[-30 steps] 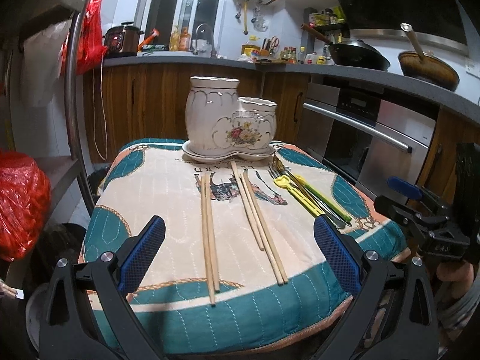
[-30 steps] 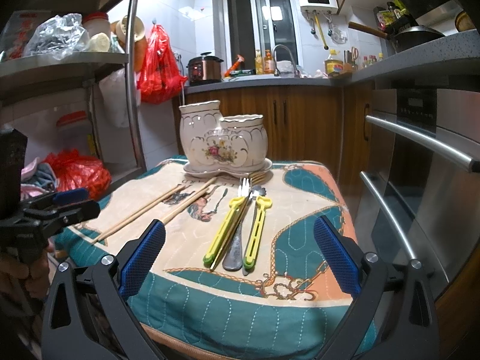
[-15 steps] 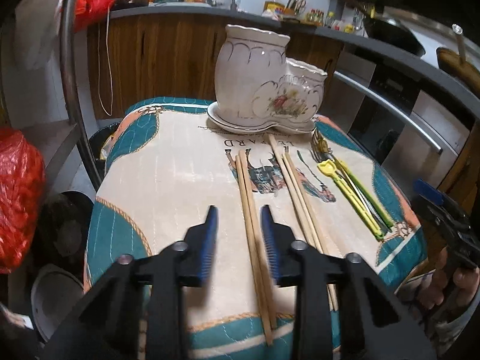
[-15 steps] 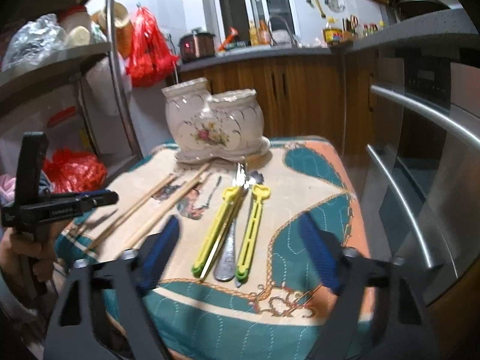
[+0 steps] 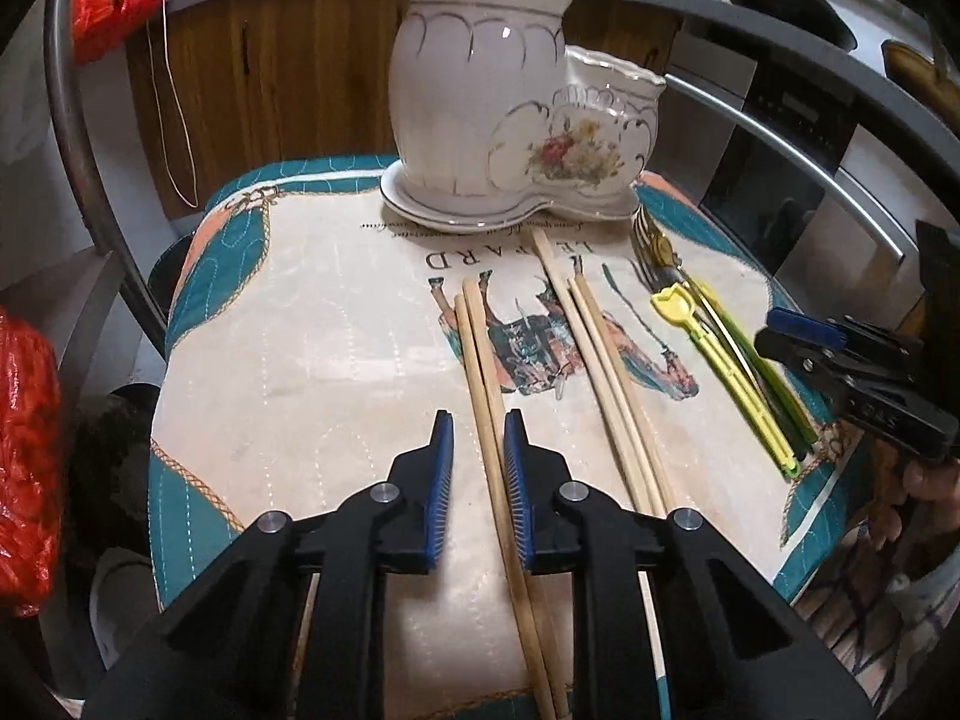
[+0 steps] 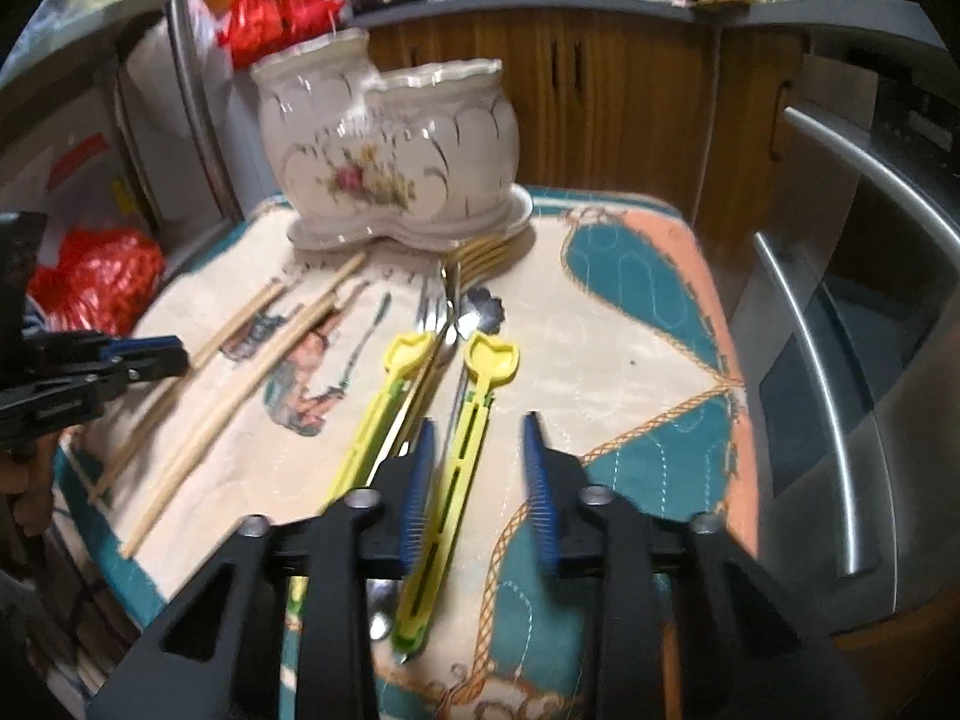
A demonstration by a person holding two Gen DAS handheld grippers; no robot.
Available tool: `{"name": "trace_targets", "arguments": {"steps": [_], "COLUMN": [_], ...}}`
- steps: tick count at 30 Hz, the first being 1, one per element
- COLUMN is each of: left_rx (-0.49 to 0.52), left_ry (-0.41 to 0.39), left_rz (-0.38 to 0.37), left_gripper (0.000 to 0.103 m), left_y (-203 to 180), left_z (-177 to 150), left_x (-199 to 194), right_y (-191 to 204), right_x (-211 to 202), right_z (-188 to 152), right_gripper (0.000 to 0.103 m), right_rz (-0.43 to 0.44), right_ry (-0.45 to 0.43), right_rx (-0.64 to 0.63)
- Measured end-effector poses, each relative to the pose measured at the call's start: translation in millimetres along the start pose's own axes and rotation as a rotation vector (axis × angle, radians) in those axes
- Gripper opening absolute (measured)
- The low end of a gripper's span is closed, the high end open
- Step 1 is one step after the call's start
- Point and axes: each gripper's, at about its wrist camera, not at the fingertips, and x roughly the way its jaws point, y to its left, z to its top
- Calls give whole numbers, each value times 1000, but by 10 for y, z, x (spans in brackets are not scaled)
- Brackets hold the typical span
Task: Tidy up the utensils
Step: 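Lower the left tool onto a chopstick while the right tool lowers onto a yellow spoon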
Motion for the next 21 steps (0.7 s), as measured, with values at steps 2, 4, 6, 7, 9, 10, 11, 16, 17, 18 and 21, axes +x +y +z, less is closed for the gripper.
{"name": "trace_targets", "arguments": {"steps": [2, 4, 6, 7, 9, 10, 11, 16, 17, 18, 21], "left_rx": [-10, -16, -22, -22, -14, -6, 3, 40, 49, 63, 130], "left_ry": [6, 9, 15, 18, 27, 36, 47, 153, 179, 199, 276], "left_rz": [-2, -2, -8, -7, -2, 2, 6, 14, 15, 22, 50], "left_gripper": [15, 13, 12, 12, 12, 12, 12, 12, 12, 12, 15], "left_y": [29, 49, 82, 89, 88, 83, 78, 60, 53, 38, -40], "left_z": [-6, -4, -2, 1, 7, 17, 28, 167, 192, 209, 255], "left_x": [22, 28, 31, 35, 48, 61, 71, 126, 138, 146, 173], "right_y": [-14, -31, -60, -77, -95, -98, -102, -72, -69, -61, -20], "right_x": [54, 84, 106, 111, 135, 150, 162, 255, 283, 301, 368], "right_z": [6, 6, 11, 13, 37, 55, 80, 251, 290, 319, 404], "right_gripper": [18, 14, 14, 14, 14, 14, 14, 14, 15, 15, 16], "right_rz": [3, 4, 15, 17, 22, 25, 25, 24, 27, 31, 25], "right_ry": [16, 28, 40, 46, 69, 84, 106, 239, 272, 299, 380], "right_rx": [5, 9, 17, 20, 17, 10, -5, -74, -84, -96, -137]}}
